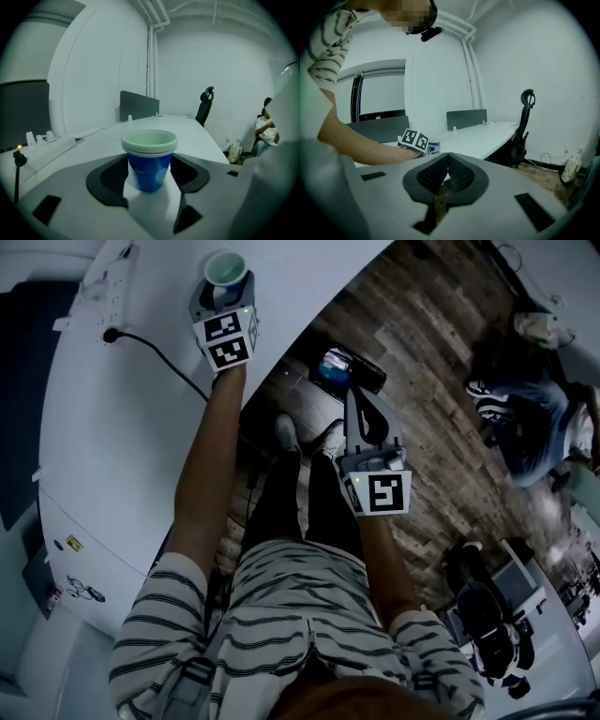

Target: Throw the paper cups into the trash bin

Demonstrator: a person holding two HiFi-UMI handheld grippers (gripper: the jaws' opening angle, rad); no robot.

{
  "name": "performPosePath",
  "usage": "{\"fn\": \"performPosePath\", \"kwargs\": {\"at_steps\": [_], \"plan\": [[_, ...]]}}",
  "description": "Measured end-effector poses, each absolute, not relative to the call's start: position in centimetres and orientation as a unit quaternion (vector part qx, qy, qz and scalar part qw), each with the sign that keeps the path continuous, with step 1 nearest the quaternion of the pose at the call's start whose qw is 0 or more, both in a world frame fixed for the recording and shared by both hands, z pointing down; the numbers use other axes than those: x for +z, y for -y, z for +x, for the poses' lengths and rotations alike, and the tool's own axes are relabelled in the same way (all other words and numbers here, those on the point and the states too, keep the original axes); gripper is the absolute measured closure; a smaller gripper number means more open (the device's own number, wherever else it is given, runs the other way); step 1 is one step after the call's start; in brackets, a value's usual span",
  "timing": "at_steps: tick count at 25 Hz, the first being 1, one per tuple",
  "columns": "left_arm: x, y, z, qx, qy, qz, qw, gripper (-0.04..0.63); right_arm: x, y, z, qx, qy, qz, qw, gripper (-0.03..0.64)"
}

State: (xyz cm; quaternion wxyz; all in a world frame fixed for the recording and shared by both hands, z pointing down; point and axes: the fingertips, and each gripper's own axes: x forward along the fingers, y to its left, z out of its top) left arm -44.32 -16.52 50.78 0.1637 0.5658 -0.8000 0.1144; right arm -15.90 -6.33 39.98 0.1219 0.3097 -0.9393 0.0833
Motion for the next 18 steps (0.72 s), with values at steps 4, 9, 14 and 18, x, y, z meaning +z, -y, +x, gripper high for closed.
{"fn": "performPosePath", "kwargs": {"at_steps": [4,9,14,18], "plan": [[50.3,16.2,-44.1,0.110,0.800,0.566,0.165,0.301,39.9,6.3,-15.8,0.087,0.940,0.308,0.121,0.609],[49.5,15.8,-43.6,0.109,0.803,0.562,0.164,0.302,39.3,6.6,-15.6,0.090,0.942,0.304,0.112,0.609],[47.3,15.6,-42.6,0.094,0.804,0.567,0.151,0.304,38.7,6.8,-14.2,0.084,0.939,0.317,0.107,0.609],[45.6,15.3,-41.7,0.089,0.803,0.572,0.142,0.304,38.3,6.5,-13.2,0.095,0.937,0.321,0.101,0.609]]}}
